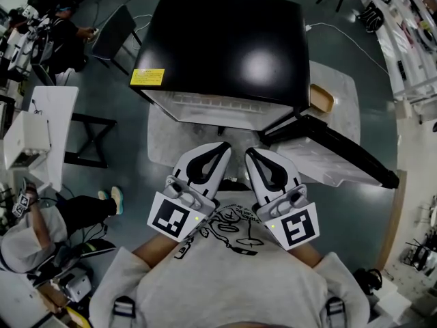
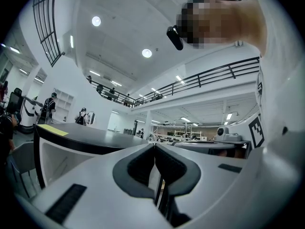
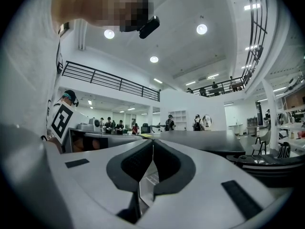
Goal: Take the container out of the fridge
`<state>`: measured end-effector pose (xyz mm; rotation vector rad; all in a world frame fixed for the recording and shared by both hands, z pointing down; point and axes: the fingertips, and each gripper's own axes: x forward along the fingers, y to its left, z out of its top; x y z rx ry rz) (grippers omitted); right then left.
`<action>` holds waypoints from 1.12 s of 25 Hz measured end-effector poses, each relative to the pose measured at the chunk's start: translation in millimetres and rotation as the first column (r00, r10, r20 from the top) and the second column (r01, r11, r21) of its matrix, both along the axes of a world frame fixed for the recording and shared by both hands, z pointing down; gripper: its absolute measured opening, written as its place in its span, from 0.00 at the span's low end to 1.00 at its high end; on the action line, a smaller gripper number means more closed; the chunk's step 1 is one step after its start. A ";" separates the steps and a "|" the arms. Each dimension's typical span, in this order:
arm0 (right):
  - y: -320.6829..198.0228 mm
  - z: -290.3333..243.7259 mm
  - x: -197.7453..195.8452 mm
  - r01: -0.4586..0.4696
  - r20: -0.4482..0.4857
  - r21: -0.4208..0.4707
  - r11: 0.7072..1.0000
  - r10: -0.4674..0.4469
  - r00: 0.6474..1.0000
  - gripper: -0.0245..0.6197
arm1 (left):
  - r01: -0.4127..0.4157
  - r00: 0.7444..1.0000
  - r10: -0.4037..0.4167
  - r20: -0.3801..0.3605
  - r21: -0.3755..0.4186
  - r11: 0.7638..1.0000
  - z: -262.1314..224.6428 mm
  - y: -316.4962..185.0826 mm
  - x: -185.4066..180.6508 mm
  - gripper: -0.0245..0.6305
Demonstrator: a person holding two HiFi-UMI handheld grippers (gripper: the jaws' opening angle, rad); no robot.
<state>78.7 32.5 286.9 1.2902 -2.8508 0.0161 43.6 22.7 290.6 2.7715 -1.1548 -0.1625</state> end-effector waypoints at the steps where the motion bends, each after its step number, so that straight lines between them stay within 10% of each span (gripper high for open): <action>1: -1.4 1.1 1.6 0.006 0.002 -0.003 1.000 -0.006 1.000 0.08 | 0.004 1.000 -0.004 0.001 -0.001 1.000 0.5 -1.6 2.1 0.06; 28: -32.4 2.7 -12.5 -0.031 -0.023 -0.005 0.999 0.031 0.999 0.08 | 0.003 0.998 -0.001 0.068 -0.025 1.000 14.7 -32.0 -21.6 0.06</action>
